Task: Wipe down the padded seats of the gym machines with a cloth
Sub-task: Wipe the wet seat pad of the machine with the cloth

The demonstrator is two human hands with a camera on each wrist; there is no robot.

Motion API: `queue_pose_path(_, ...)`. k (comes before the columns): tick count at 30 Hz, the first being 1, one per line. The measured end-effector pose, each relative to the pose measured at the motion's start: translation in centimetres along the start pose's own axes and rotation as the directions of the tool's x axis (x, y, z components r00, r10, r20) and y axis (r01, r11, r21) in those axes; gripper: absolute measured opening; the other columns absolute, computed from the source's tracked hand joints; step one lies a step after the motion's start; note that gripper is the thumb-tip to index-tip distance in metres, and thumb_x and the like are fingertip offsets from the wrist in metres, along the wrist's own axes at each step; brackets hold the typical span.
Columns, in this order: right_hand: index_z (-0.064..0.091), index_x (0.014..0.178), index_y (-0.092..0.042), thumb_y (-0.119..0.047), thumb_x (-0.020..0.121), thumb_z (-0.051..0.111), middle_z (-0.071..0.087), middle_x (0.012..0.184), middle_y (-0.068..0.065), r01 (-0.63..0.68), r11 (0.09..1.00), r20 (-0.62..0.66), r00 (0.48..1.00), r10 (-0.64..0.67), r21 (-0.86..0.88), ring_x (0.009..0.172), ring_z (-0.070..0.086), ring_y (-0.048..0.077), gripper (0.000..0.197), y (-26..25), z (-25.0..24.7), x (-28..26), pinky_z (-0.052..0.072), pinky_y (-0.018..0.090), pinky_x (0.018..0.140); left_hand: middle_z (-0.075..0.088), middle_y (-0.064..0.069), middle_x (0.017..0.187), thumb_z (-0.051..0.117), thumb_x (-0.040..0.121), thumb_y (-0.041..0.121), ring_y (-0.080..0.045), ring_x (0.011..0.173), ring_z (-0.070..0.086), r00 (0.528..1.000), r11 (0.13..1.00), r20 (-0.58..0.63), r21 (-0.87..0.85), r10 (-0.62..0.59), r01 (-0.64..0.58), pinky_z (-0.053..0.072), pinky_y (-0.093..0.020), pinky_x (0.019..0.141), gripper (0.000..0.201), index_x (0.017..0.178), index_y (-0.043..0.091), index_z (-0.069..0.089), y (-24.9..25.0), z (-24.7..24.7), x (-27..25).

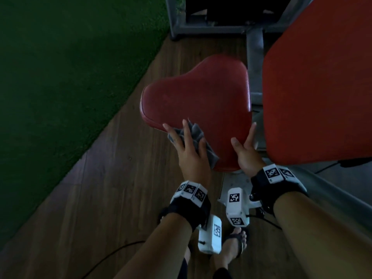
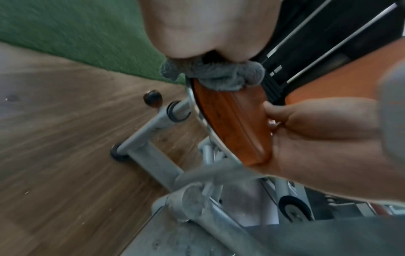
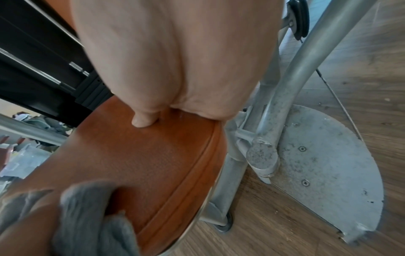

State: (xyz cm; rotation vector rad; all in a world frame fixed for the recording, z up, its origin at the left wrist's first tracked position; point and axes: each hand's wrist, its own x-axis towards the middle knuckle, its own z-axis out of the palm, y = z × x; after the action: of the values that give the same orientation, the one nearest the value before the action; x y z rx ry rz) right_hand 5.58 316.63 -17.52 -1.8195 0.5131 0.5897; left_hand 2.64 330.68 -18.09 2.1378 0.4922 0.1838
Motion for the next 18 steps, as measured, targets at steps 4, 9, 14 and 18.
queue_pose_path(4, -0.022, 0.147, -0.042, -0.040, 0.102, 0.041, -0.004, 0.162, 0.002, -0.009, 1.000, -0.001, 1.000, 0.009, 0.008, 0.148, 0.012, 0.022, 0.078, -0.3, 0.0, -0.3, 0.018, 0.043, 0.116, -0.027, 0.000, 0.160, 0.052, 0.100, 0.028, -0.028, 0.149, -0.017, 0.994, 0.997, 0.079, 0.028, 0.072, -0.075, 0.034, -0.045, 0.112, 0.065, 0.156, 0.025, 0.019, -1.2, -0.8, 1.0)
queue_pose_path(9, -0.023, 0.147, -0.041, -0.039, 0.102, 0.042, -0.003, 0.161, 0.006, -0.001, 0.999, -0.003, 1.000, 0.001, 0.039, 0.147, 0.015, 0.024, 0.079, -0.3, 0.0, -0.4, 0.021, 0.042, 0.115, -0.014, -0.015, 0.162, 0.048, 0.101, 0.036, -0.047, 0.141, -0.026, 0.999, 0.991, 0.020, 0.132, -0.030, 0.027, 0.005, -0.065, 0.114, 0.065, 0.156, 0.022, 0.017, -1.8, -1.9, 4.9)
queue_pose_path(14, -0.023, 0.146, -0.043, -0.040, 0.102, 0.042, 0.001, 0.160, 0.008, 0.018, 0.999, -0.014, 1.000, -0.017, 0.041, 0.145, 0.020, 0.027, 0.078, -0.3, 0.1, -0.7, 0.025, 0.045, 0.115, -0.009, -0.015, 0.163, 0.034, 0.101, 0.049, -0.054, 0.140, -0.022, 0.993, 0.864, 0.059, 0.490, 0.102, -0.118, -0.011, -0.063, 0.114, 0.064, 0.156, 0.022, 0.016, -2.0, -2.3, 6.1)
queue_pose_path(18, -0.023, 0.147, -0.038, -0.034, 0.103, 0.040, -0.004, 0.162, 0.005, 0.012, 0.997, 0.002, 1.000, -0.012, 0.076, 0.146, 0.018, 0.023, 0.076, -0.6, 0.1, -1.0, 0.024, 0.038, 0.113, -0.002, -0.013, 0.164, 0.029, 0.103, 0.048, -0.051, 0.144, -0.011, 0.947, 0.703, 0.212, 0.635, 0.240, -0.320, -0.010, -0.059, 0.117, 0.061, 0.154, 0.016, 0.022, -1.1, -3.0, 8.5)
